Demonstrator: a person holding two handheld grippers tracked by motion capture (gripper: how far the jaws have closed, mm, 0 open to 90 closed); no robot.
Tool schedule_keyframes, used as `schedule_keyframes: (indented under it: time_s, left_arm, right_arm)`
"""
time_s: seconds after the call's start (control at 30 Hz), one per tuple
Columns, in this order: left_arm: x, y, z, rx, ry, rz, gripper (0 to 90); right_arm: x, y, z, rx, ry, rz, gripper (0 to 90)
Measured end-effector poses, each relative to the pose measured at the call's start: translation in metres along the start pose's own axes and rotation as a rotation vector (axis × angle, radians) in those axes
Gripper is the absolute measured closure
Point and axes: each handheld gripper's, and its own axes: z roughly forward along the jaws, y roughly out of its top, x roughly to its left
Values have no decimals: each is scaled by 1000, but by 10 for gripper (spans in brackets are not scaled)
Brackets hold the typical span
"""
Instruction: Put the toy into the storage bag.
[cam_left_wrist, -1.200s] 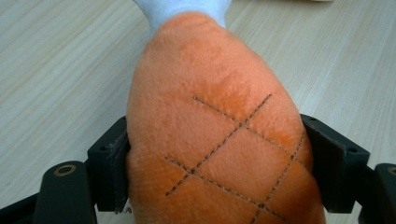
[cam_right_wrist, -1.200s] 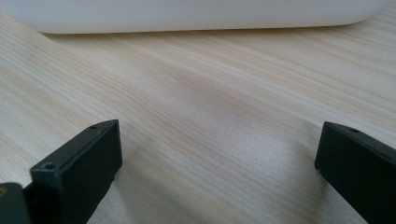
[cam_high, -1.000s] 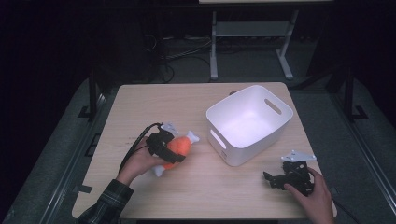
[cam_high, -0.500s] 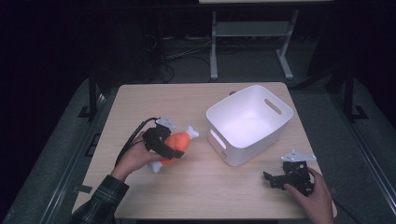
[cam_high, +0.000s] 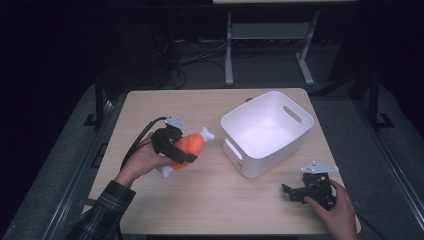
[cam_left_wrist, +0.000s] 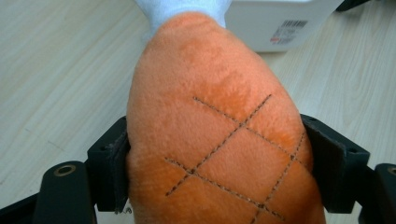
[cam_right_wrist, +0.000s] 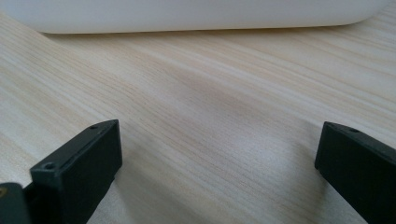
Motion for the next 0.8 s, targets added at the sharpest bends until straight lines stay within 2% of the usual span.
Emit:
schedule_keyframes:
  time_s: [0.2,0.63,0.8]
  left_arm:
    - [0,10,-7,-7,-5,15,210]
    - [2,27,-15,-36,-13,8,210]
    - [1,36,-20,-39,-14,28,210]
  right_arm:
    - [0,0,0,-1,0,-2,2]
    - [0,0,0,-1,0,0,2]
    - [0,0,0,-1,0,-2,2]
